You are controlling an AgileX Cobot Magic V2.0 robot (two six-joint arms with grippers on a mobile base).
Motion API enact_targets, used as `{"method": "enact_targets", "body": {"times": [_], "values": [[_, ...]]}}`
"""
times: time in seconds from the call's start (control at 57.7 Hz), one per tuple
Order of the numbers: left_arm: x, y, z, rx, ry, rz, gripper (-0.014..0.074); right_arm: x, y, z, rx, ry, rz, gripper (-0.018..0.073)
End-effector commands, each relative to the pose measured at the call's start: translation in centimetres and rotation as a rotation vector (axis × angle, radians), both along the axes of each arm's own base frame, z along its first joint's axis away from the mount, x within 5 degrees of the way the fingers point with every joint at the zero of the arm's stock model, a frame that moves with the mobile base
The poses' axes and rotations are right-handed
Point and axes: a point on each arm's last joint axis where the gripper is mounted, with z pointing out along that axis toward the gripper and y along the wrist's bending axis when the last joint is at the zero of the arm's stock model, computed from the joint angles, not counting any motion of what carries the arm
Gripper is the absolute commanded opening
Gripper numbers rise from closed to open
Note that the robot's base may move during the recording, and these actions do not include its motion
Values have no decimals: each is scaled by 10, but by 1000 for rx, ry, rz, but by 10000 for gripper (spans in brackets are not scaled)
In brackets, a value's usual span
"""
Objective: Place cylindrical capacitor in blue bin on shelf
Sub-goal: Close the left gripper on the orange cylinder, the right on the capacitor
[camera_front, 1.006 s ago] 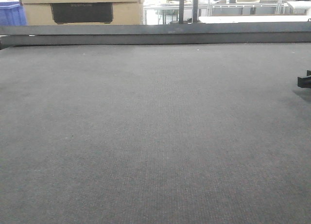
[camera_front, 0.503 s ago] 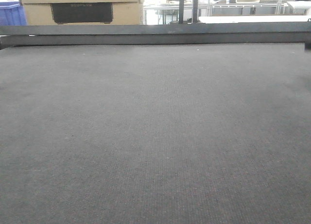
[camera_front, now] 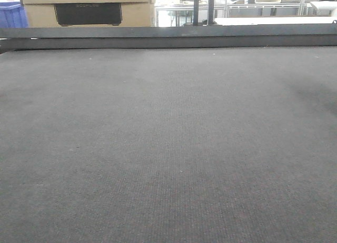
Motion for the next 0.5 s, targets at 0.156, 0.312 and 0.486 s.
{"method": "enact_targets", "body": {"times": [0.156,0.312,0.486], "values": [[42,6,-46,-34,6,60,591,-11,12,11,5,-24,44,-162],[73,5,-71,-1,73,30,591,-12,14,11,8,-17,52,-162],[109,4,-86,14,96,8,591,-12,14,11,8,-17,52,-162]]}}
